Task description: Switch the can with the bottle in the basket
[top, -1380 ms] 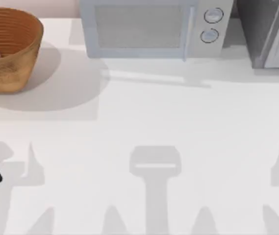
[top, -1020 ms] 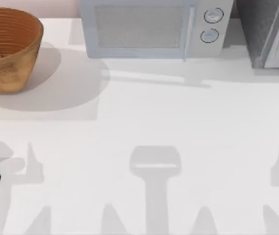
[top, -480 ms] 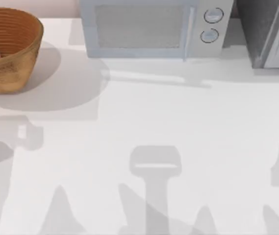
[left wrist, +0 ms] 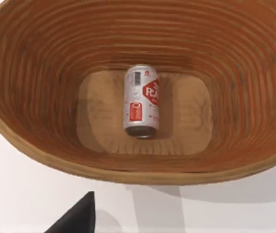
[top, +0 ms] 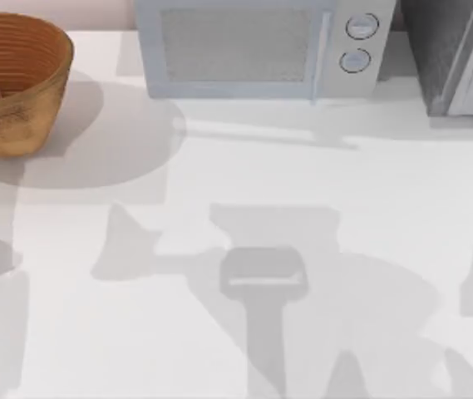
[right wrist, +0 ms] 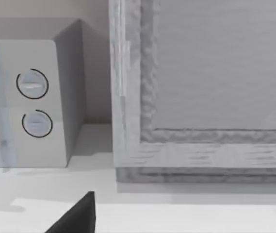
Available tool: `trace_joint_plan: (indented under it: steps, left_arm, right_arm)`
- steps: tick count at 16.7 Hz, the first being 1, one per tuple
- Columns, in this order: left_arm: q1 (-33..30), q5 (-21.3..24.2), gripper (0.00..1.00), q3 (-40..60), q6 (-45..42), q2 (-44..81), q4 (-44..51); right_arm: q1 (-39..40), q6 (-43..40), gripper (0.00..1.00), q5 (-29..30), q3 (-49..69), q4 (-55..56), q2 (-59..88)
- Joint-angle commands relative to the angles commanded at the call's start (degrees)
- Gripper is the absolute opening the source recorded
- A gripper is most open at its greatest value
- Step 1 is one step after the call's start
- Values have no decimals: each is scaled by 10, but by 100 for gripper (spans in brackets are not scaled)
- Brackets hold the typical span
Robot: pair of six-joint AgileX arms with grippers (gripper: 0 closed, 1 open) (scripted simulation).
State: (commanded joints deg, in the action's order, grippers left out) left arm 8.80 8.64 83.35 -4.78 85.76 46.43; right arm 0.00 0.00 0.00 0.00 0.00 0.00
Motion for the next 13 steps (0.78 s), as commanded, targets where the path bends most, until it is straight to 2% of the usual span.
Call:
trace_joint_plan:
  steps: [7,13]
  left_arm:
    - [20,48,100,371,-34,363,180]
    - [25,76,100,557,-54,575,288]
  right_arm:
    - [0,0,100,0,0,0,0]
    - [0,0,100,0,0,0,0]
